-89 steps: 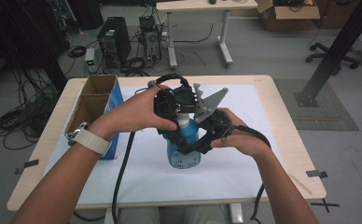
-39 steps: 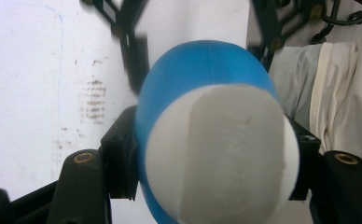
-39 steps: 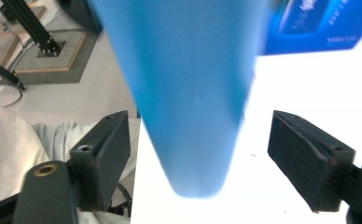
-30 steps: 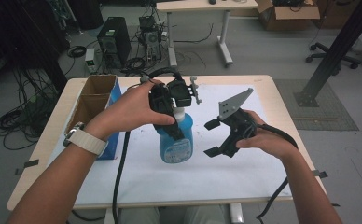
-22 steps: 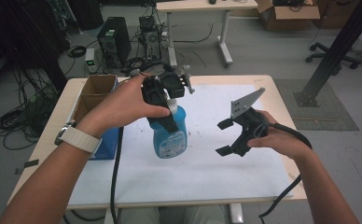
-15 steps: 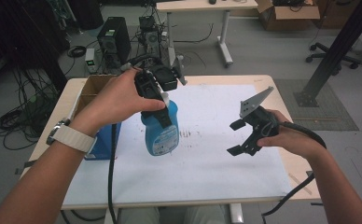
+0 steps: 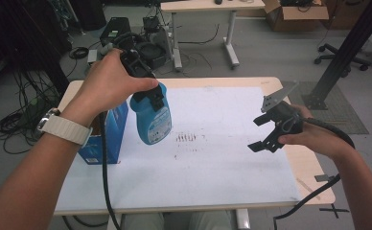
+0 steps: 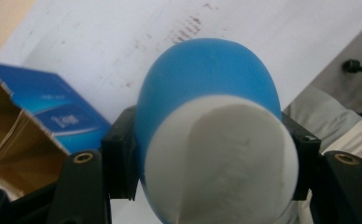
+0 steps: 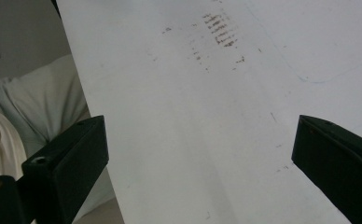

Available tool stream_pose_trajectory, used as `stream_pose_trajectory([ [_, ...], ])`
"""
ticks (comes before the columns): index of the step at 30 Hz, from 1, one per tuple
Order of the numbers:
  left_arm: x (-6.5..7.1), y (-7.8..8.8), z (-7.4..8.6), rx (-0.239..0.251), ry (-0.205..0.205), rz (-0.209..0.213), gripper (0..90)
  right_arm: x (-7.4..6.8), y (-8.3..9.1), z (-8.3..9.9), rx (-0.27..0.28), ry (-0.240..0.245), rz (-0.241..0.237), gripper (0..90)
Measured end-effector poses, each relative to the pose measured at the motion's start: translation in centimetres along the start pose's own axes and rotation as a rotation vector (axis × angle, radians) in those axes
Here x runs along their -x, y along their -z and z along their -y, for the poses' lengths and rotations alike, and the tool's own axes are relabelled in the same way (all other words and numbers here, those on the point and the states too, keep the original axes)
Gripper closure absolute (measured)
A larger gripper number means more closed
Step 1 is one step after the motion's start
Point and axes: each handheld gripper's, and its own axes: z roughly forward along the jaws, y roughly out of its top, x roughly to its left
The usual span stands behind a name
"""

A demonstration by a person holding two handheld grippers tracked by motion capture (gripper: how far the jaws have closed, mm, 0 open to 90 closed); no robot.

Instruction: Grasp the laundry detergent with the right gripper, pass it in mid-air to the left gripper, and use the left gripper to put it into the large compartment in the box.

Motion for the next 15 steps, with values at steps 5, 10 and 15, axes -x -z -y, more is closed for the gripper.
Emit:
stream_pose_trajectory([
  [5, -1.5, 0.9, 0.6, 0.004, 0.09, -0.013, 37.7, 0.1, 0.7, -0.2, -0.025, 0.015, 0.022, 3.5],
  [10, -2.8, 2.0, 1.0, -0.006, 0.169, -0.038, 37.7, 0.2, 1.1, -0.4, -0.07, 0.038, 0.061, 3.7],
  [15, -3.9, 2.9, 1.3, -0.001, 0.267, -0.055, 37.7, 0.4, 0.9, -0.5, -0.123, 0.055, 0.085, 3.4],
])
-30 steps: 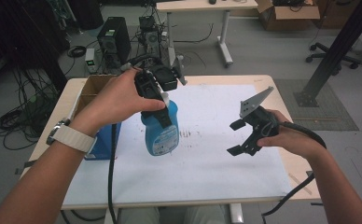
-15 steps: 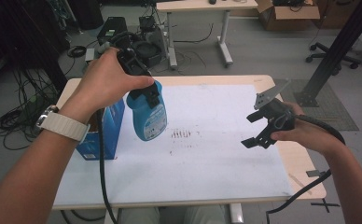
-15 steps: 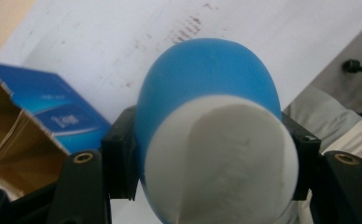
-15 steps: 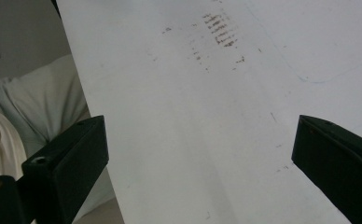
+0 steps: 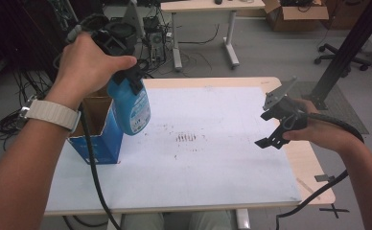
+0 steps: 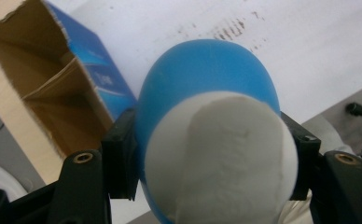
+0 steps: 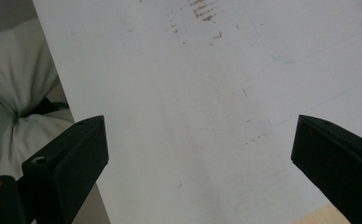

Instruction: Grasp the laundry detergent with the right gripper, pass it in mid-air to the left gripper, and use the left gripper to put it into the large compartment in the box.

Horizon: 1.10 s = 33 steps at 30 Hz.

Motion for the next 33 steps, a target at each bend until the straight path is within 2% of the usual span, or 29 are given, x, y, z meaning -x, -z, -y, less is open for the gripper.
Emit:
stream_pose_trajectory([
  [3, -0.3, 0.3, 0.0, 0.0, 0.021, -0.018, 37.7, 0.2, -0.1, 0.1, -0.018, 0.008, 0.001, 3.2],
  [4, -0.8, 0.7, 0.0, -0.003, 0.057, -0.027, 37.7, 0.3, -0.1, 0.2, -0.021, 0.008, 0.003, 3.1],
  [5, -0.8, 0.7, 0.0, -0.003, 0.057, -0.027, 37.7, 0.3, -0.1, 0.2, -0.021, 0.008, 0.003, 3.1],
  [6, -1.4, 1.0, -0.1, -0.005, 0.089, -0.027, 37.7, 0.5, -0.1, 0.4, -0.021, 0.003, 0.006, 3.1],
  [8, -1.6, 1.2, -0.1, -0.005, 0.101, -0.026, 37.7, 0.7, -0.1, 0.6, -0.028, -0.003, 0.008, 3.2],
  [9, -2.2, 1.5, -0.2, -0.006, 0.132, -0.032, 37.7, 0.8, -0.1, 0.7, -0.029, 0.0, 0.009, 3.1],
  [11, -2.4, 1.7, -0.2, -0.004, 0.14, -0.035, 37.7, 0.9, -0.1, 0.8, -0.038, -0.001, 0.009, 3.3],
  [16, -3.8, 2.4, -0.1, 0.015, 0.206, -0.042, 37.7, 1.2, -0.1, 1.0, -0.038, -0.011, 0.008, 3.5],
  [24, -5.0, 2.5, 0.2, 0.028, 0.253, -0.052, 37.7, 1.5, 0.0, 1.2, -0.035, -0.018, 0.009, 3.7],
  [26, -5.5, 2.3, 0.2, 0.034, 0.281, -0.062, 37.7, 1.7, -0.1, 1.3, -0.036, -0.023, 0.009, 3.8],
  [33, -6.7, 2.0, 0.6, 0.051, 0.317, -0.078, 37.7, 1.8, -0.4, 1.6, -0.039, -0.028, 0.008, 4.1],
])
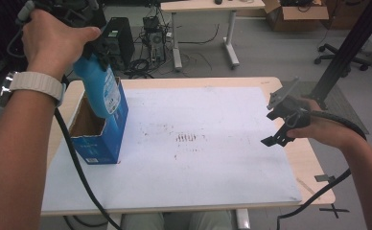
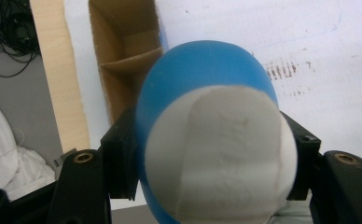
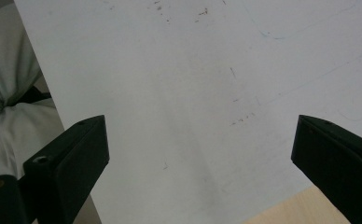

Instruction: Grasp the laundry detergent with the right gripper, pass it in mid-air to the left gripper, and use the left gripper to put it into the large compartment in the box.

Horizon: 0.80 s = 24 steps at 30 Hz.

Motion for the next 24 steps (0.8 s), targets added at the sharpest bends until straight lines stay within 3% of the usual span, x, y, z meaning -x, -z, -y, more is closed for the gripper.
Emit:
stream_pose_trajectory([
  [9, -1.6, -1.0, 0.1, 0.014, 0.031, -0.045, 37.8, 0.3, -0.3, 0.5, 0.004, -0.012, -0.005, 4.3],
  [22, -3.8, -3.7, 0.2, 0.024, 0.046, -0.049, 37.8, 0.7, -1.0, 0.3, -0.005, -0.026, -0.021, 4.7],
  [24, -4.2, -4.3, 0.2, 0.02, 0.047, -0.066, 37.8, 0.8, -1.0, 0.2, -0.005, -0.027, -0.02, 4.7],
])
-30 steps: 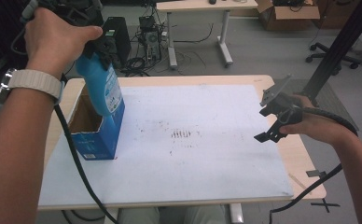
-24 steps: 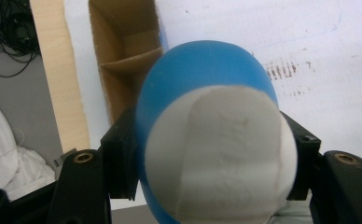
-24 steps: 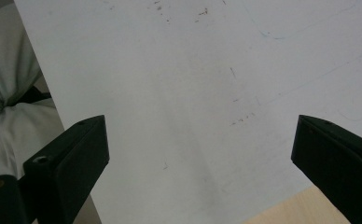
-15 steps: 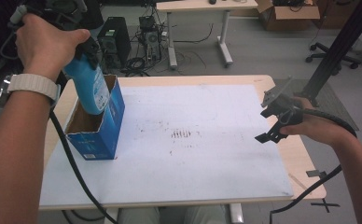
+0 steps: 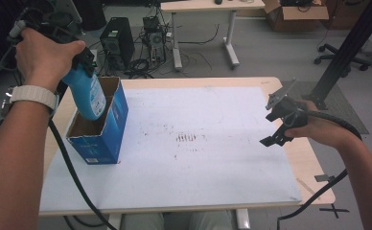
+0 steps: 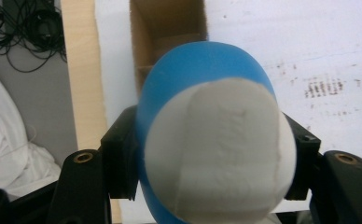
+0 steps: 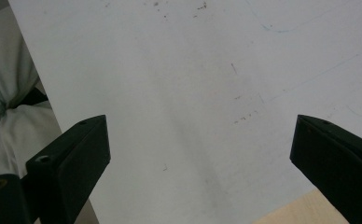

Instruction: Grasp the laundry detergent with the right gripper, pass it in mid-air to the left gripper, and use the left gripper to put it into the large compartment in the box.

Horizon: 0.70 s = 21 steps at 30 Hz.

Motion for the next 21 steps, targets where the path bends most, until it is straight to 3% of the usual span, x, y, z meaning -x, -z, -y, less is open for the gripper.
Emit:
stream_pose_trajectory([
  [10, -1.0, -3.0, 0.3, -0.001, 0.015, 0.015, 37.8, 0.4, -0.2, 0.0, 0.0, -0.011, 0.01, 4.9],
  [13, -1.0, -4.6, 0.5, 0.002, 0.013, 0.018, 37.8, 0.5, -0.2, 0.1, -0.001, -0.019, 0.01, 4.9],
  [21, -0.9, -7.8, 1.0, -0.009, -0.001, -0.006, 37.8, 0.5, -0.5, 0.4, -0.005, -0.024, 0.01, 5.3],
])
